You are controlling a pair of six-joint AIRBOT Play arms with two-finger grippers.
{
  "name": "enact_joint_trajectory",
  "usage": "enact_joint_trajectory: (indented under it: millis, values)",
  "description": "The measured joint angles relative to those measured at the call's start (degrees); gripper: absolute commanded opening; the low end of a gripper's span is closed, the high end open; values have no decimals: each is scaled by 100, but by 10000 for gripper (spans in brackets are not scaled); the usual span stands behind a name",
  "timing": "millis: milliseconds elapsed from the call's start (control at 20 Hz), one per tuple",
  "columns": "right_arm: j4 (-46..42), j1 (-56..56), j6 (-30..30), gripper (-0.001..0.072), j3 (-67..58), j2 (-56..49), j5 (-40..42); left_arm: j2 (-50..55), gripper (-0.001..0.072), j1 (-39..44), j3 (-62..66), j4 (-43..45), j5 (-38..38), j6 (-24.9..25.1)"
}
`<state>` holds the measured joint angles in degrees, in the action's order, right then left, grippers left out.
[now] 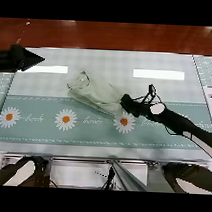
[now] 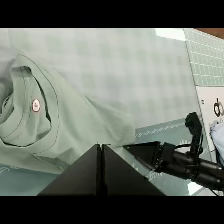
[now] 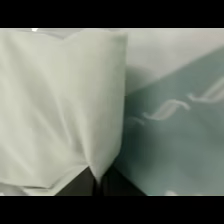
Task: Fold the shirts.
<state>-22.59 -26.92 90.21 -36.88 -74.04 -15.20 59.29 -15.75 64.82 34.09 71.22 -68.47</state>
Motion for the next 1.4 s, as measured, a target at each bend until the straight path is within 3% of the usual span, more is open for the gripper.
enact_joint_trajectory:
  millis: [150,250,600,800,1100,1400]
  values:
    - [-284,599,-557,17,-332,669,-514,0,27,13,-146,-17,-39,192]
    - [-691,1303,-566,18,-518,1272,-1128,0,27,50,-367,-15,-188,323]
    - [-2406,4966,208,18,-721,3276,-4387,2,27,553,-1392,-33,-743,564]
    - [-3779,7243,492,17,-765,4118,-5757,0,27,883,-1606,-48,-807,791]
    - [-5770,9597,9,18,-1209,4463,-7095,0,27,1029,-1676,-50,-861,1137]
    - [-7464,10157,-297,19,-1384,4498,-7731,0,27,988,-1683,-50,-868,1349]
